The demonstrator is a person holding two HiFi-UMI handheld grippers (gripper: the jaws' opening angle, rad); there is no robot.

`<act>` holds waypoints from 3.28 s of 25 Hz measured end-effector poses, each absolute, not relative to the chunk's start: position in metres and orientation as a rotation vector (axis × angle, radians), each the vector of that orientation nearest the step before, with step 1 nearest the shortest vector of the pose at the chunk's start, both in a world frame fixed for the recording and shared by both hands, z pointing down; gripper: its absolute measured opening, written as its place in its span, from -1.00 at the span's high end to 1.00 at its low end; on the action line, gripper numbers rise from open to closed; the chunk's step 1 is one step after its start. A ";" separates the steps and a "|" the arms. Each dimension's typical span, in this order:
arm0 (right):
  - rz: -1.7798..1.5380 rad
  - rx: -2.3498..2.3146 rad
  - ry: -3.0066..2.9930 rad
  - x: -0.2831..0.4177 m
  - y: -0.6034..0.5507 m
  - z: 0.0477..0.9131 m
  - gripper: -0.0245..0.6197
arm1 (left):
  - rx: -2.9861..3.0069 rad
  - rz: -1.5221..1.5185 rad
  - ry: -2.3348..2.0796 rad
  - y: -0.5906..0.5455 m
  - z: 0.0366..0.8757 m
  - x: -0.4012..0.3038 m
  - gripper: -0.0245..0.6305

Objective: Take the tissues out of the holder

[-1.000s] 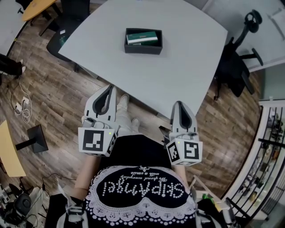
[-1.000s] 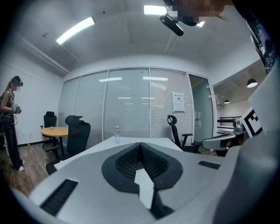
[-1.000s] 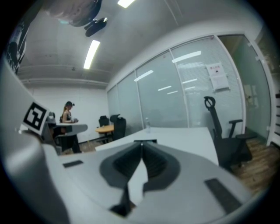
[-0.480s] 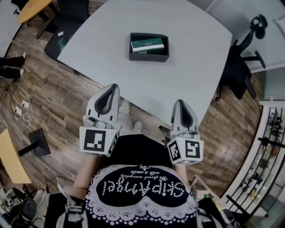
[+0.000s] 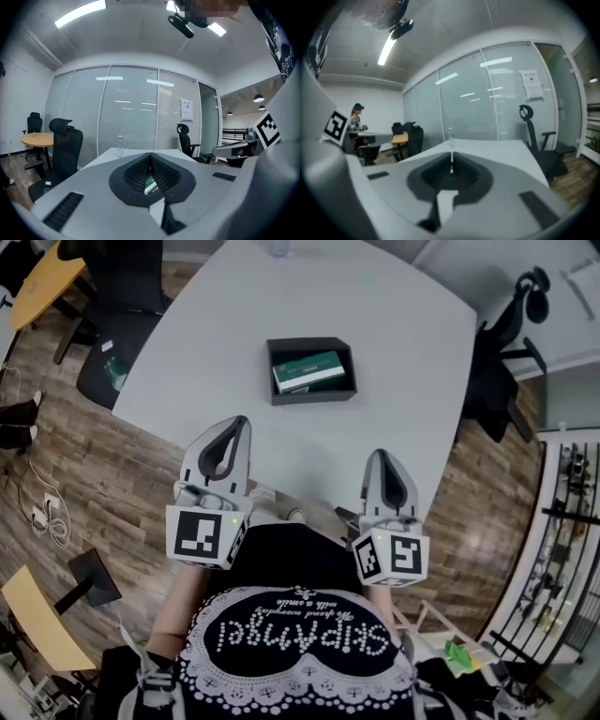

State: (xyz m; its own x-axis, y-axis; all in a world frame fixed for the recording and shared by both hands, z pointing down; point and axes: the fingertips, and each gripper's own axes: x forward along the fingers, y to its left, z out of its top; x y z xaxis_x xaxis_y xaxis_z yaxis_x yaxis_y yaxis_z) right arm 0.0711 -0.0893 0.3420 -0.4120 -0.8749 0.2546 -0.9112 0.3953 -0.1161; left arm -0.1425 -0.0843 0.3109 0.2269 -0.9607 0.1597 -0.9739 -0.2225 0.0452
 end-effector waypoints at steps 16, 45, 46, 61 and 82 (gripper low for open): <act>0.401 1.699 -2.396 0.028 -0.109 0.355 0.82 | 2.413 0.158 -1.697 -0.126 0.333 -0.176 0.85; 0.442 1.602 -2.408 0.039 -0.124 0.364 0.82 | 2.356 0.168 -1.714 -0.133 0.340 -0.161 0.85; 0.444 1.598 -2.409 0.040 -0.125 0.364 0.82 | 2.359 0.175 -1.715 -0.134 0.339 -0.160 0.85; 0.458 1.603 -2.413 0.046 -0.122 0.364 0.82 | 2.373 0.159 -1.698 -0.133 0.337 -0.152 0.85; 0.457 1.670 -2.396 0.070 -0.129 0.363 0.82 | 2.436 0.226 -1.620 -0.151 0.339 -0.135 0.84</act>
